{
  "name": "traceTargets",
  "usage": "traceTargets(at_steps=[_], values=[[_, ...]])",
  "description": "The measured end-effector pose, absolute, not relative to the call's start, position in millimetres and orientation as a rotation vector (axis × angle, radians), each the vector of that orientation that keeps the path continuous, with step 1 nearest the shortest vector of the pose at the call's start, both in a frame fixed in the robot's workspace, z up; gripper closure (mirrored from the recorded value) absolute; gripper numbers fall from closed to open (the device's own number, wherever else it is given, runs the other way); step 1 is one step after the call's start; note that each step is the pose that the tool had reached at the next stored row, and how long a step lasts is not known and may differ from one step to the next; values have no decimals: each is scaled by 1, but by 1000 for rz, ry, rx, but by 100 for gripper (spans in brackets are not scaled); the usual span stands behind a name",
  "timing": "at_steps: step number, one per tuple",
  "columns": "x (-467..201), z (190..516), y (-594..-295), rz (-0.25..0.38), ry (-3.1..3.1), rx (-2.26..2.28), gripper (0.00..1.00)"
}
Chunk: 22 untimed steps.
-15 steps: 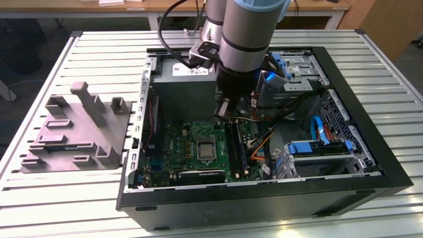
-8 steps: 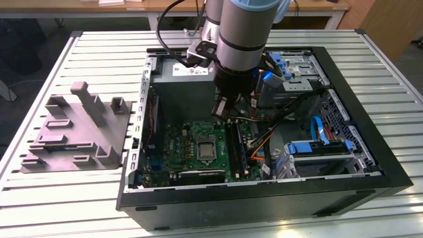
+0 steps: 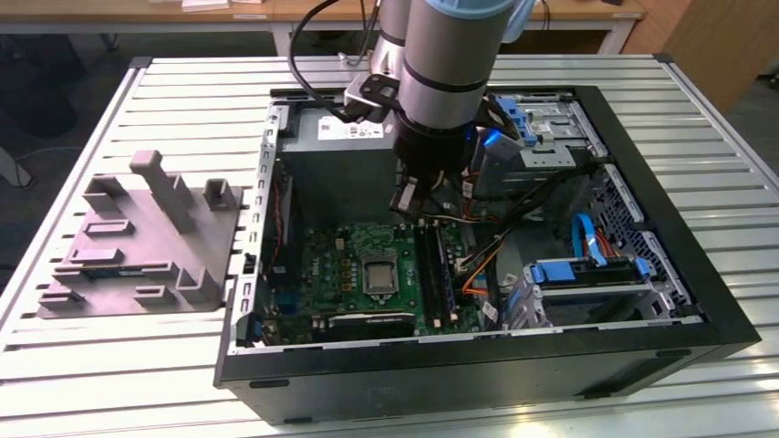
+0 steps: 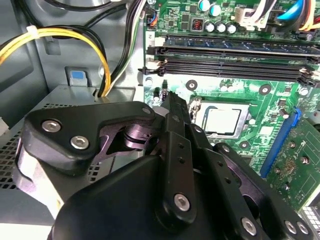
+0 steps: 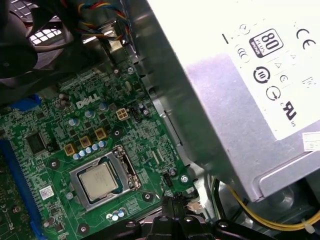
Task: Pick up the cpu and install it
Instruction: 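Install the first cpu locking lever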
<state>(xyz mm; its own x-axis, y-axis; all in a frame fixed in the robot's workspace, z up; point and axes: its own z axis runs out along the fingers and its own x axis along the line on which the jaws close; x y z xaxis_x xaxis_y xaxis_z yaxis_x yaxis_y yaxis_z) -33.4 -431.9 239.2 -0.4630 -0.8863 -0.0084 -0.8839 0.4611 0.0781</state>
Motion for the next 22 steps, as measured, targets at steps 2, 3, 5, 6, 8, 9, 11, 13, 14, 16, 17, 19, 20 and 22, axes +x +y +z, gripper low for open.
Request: traceTargets(at_steps=[2,3,5,6,8,9,11,13,14,16,17,19,20,22], values=[[-33,239,-430,-111,-2656,1610,89],[-33,239,-430,-111,-2656,1610,89],[-34,239,-430,-111,-2656,1611,89],[-34,238,-430,-111,-2655,1612,89],[-35,238,-430,-111,-2649,1622,89],[-36,238,-430,-110,-2643,1632,89],[-36,238,-430,-108,-2631,1648,89],[-37,238,-431,-97,-2624,1652,89],[-37,238,-432,-89,-2621,1651,89],[-37,238,-433,-67,-2614,1647,89],[-37,238,-434,-58,-2610,1645,89],[-39,238,-436,-53,-2606,1649,89],[-40,238,-436,-52,-2602,1655,89],[-40,238,-437,-51,-2590,1675,89]])
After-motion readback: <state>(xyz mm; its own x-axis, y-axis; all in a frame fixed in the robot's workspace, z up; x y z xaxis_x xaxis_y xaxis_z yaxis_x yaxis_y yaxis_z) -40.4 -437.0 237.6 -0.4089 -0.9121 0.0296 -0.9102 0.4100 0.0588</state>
